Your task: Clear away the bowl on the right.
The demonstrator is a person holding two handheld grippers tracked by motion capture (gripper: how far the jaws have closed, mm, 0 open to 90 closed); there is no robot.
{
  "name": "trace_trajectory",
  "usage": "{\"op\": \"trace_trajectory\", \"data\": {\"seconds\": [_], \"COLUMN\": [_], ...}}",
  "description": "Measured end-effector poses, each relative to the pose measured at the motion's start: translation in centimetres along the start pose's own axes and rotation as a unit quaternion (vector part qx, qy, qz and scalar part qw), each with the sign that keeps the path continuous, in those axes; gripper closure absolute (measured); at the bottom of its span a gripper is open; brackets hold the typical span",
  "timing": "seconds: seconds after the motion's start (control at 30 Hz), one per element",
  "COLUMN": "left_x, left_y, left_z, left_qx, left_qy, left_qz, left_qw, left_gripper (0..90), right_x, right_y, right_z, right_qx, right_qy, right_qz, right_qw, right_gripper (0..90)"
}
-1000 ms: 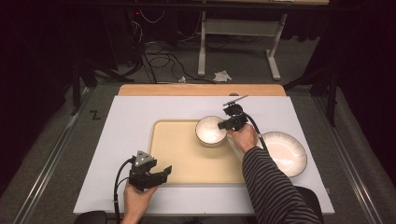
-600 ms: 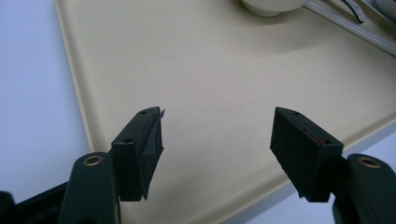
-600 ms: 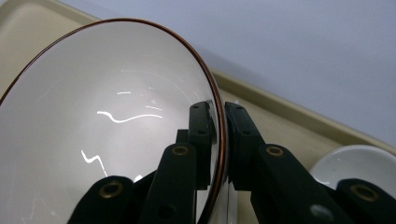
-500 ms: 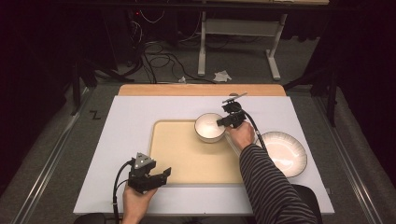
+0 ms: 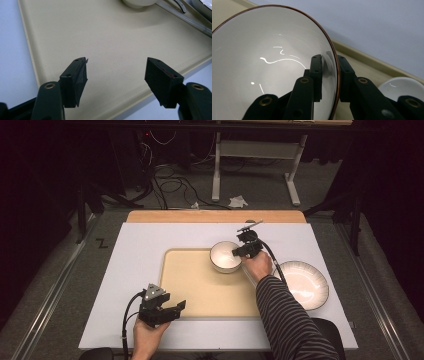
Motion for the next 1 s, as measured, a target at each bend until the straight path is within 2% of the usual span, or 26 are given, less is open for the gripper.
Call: {"op": "trace_trajectory", "data": {"seconds": [0.2, 0.3, 0.4, 0.53, 0.7, 0.87, 1.0], "left_x": [-0.3, -0.4, -0.5, -0.6, -0.8, -1.2, -1.7], "left_y": [-0.1, 0.0, 0.1, 0.1, 0.3, 0.9, 1.5], "left_z": [0.1, 0.0, 0.0, 0.0, -0.1, -0.3, -0.4], "left_qx": [0.001, 0.002, 0.004, 0.005, 0.006, 0.011, 0.016], "left_qy": [0.013, 0.010, -0.010, -0.010, -0.007, -0.005, 0.006], "left_qz": [-0.005, 0.001, 0.023, 0.025, 0.027, 0.032, 0.038], "left_qw": [0.9999, 0.9999, 0.9997, 0.9996, 0.9996, 0.9994, 0.9991], "left_gripper": [34.5, 34.5, 34.6, 34.5, 34.5, 34.3, 34.8], "right_x": [-0.1, 0.0, 0.0, 0.0, 0.3, 0.7, 0.7], "right_y": [0.1, 0.0, 0.2, 0.0, -1.0, -2.6, -3.8], "right_z": [0.2, 0.2, 0.3, 0.3, 0.1, 0.4, 0.5], "right_qx": [-0.001, 0.003, 0.004, 0.004, -0.010, -0.023, -0.030], "right_qy": [0.002, -0.001, -0.009, -0.014, -0.009, -0.035, -0.038], "right_qz": [0.006, 0.008, 0.017, 0.028, 0.019, 0.022, 0.020], "right_qw": [1.0000, 1.0000, 0.9998, 0.9995, 0.9997, 0.9989, 0.9986], "right_gripper": [67.2, 65.5, 64.3, 63.0, 60.6, 59.0, 59.5]}}
Point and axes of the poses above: each handheld gripper's, and its own axes: y roughly forward along the jaws, z roughly out of its underside, x roughly to its left, the point moved 7 cm from there along y, roughly forward along the jaws, and after that the axes turned 8 degrees about -z, right-handed, at the moved point
